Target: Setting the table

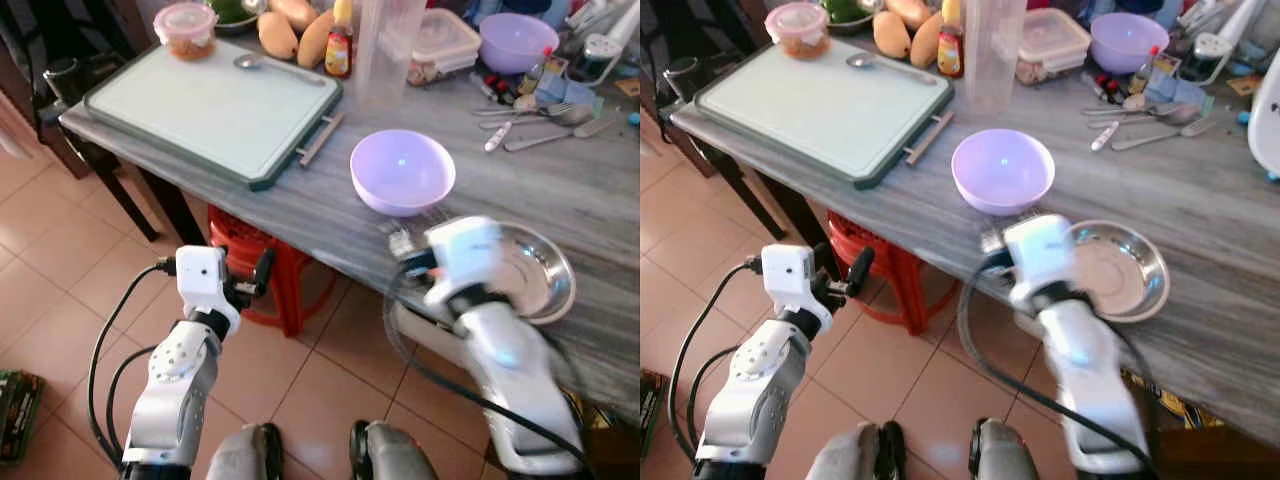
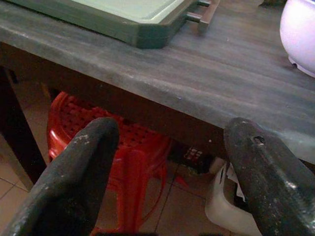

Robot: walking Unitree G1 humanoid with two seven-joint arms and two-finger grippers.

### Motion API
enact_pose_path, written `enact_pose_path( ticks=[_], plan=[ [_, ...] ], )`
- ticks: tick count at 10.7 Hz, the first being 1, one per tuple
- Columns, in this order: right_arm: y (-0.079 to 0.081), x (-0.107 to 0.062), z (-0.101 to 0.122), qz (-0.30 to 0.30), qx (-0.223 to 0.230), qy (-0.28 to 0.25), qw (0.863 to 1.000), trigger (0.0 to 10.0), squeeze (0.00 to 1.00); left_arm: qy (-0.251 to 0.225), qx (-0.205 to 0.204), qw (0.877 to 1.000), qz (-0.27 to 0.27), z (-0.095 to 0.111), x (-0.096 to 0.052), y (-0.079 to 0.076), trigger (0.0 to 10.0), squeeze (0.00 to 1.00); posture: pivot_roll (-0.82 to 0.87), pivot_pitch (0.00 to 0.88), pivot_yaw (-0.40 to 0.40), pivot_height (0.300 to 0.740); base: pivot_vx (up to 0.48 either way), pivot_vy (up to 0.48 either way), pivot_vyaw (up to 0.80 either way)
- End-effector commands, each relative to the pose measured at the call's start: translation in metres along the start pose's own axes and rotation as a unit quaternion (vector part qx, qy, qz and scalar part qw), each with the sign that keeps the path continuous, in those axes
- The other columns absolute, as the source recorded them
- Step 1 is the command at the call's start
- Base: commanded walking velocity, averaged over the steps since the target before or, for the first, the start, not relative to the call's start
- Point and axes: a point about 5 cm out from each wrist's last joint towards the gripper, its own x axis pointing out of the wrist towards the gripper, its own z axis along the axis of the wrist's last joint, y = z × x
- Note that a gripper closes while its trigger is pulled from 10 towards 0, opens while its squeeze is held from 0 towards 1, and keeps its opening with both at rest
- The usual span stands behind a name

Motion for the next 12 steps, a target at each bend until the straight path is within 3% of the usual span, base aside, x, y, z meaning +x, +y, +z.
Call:
enact_pose_path(
  ticks=[1,3,4,6,7,8,9,12],
  plan=[
    [-0.012,-0.007,0.002,-0.050,-0.027,-0.003,0.998,10.0,0.00,0.005,0.004,1.000,0.000,0.000,0.000,0.001,10.0,0.00,-0.08,0.172,0.022,0.740,0.000,0.000,0.00],
    [-0.031,-0.011,-0.009,-0.124,-0.029,0.023,0.992,10.0,0.00,0.008,0.006,1.000,-0.006,-0.002,0.000,0.000,10.0,0.00,-0.08,0.176,0.030,0.740,0.000,0.000,0.00],
    [-0.039,-0.014,-0.017,-0.157,-0.023,0.050,0.986,10.0,1.00,0.008,0.006,1.000,-0.006,-0.001,-0.001,0.000,10.0,0.00,-0.08,0.178,0.030,0.740,0.000,0.000,0.00],
    [-0.046,-0.024,-0.035,-0.198,-0.035,0.108,0.974,10.0,1.00,0.009,0.007,1.000,-0.006,-0.001,-0.002,0.001,10.0,0.00,-0.08,0.185,0.027,0.740,0.000,0.000,0.00],
    [-0.046,-0.027,-0.041,-0.199,-0.023,0.134,0.970,10.0,0.89,0.010,0.007,1.000,-0.005,-0.001,-0.003,0.001,10.0,0.00,-0.08,0.188,0.028,0.740,0.000,0.000,0.00],
    [-0.044,-0.028,-0.046,-0.200,-0.009,0.151,0.968,10.0,0.09,0.011,0.007,1.000,-0.005,-0.001,-0.003,0.001,10.0,0.00,-0.08,0.192,0.028,0.740,0.000,0.000,0.00],
    [-0.044,-0.028,-0.050,-0.205,0.005,0.163,0.965,10.0,0.00,0.012,0.008,1.000,-0.005,-0.001,-0.003,0.001,10.0,0.00,-0.08,0.193,0.029,0.740,0.000,0.000,0.00],
    [-0.040,-0.023,-0.058,-0.187,0.053,0.197,0.961,10.0,0.00,0.010,0.008,1.000,-0.005,0.000,-0.003,0.000,10.0,0.00,-0.07,0.192,0.028,0.740,0.000,0.000,0.00]
  ],
)
